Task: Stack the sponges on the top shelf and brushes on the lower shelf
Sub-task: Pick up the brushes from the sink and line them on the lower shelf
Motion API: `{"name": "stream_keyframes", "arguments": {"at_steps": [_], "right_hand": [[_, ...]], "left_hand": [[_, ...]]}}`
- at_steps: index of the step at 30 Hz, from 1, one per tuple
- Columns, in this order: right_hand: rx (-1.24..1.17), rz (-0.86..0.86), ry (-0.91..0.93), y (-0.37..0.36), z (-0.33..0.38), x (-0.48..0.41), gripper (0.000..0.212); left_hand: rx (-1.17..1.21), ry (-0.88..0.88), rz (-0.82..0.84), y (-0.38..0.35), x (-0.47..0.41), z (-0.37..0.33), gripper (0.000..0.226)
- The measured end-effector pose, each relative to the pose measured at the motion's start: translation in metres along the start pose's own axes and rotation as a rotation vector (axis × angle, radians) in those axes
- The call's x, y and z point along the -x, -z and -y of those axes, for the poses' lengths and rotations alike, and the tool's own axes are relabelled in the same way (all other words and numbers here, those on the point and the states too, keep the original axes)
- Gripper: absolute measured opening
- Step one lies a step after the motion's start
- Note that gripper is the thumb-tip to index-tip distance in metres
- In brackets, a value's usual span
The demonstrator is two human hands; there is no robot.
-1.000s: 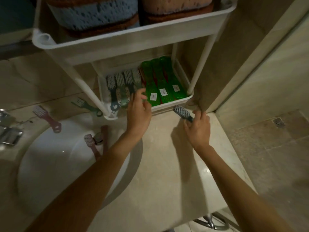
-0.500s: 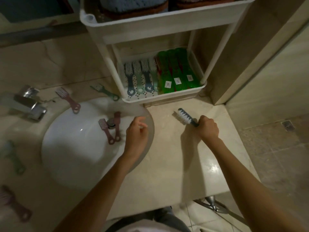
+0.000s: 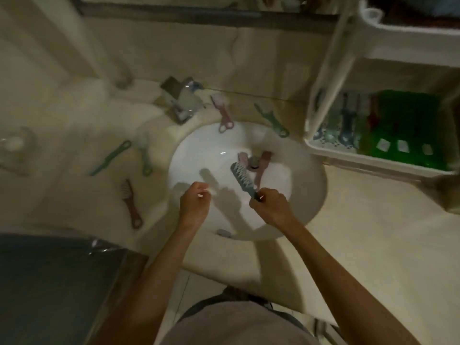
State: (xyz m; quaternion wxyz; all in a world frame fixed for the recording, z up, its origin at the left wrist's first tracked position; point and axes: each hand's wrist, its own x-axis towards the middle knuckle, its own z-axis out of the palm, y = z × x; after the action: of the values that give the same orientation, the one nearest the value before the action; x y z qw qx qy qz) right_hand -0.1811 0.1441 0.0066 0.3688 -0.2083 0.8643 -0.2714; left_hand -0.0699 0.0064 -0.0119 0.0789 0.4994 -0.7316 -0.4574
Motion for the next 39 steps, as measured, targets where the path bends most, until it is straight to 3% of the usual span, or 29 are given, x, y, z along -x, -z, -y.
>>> {"name": "stream_keyframes", "arguments": {"at_steps": [6,8,13,22,24,27,31,36,39], "right_hand": [[0.146,0.169,0.172,-0.051,0.056,-0.014,0.021],[0.186,0.203,0.212,-0.061,0.070,-0.018,0.021],[0.206,0.236,0.262,-0.073,0.088,-0.023,0.020],[0.208,0.166,0.221,-0.045,0.077,-0.027,0.015],[0.213,0.146,0.212,-0.036,0.071,-0.027,0.009],[0.213,0.098,0.193,-0.021,0.061,-0.024,0.015],[0.188,-0.014,0.168,0.006,0.041,-0.017,0.016],[0.122,-0.194,0.078,0.052,-0.001,0.000,0.027],[0.111,-0.303,-0.005,0.081,-0.031,0.014,0.011]], "left_hand": [[-0.173,0.158,-0.416,0.075,-0.006,0.065,0.030],[-0.212,0.261,-0.470,0.087,-0.010,0.074,0.035],[-0.255,0.386,-0.340,0.098,-0.037,0.092,0.064],[-0.399,0.347,-0.199,0.104,-0.056,0.095,0.062],[-0.424,0.292,-0.199,0.098,-0.050,0.088,0.056],[-0.351,0.188,-0.229,0.084,-0.038,0.061,0.033],[-0.288,-0.146,-0.149,0.051,-0.017,0.000,0.014],[-0.248,-0.535,0.005,-0.007,0.005,-0.077,0.006],[-0.243,-0.651,0.161,-0.047,0.019,-0.116,0.027]]}}
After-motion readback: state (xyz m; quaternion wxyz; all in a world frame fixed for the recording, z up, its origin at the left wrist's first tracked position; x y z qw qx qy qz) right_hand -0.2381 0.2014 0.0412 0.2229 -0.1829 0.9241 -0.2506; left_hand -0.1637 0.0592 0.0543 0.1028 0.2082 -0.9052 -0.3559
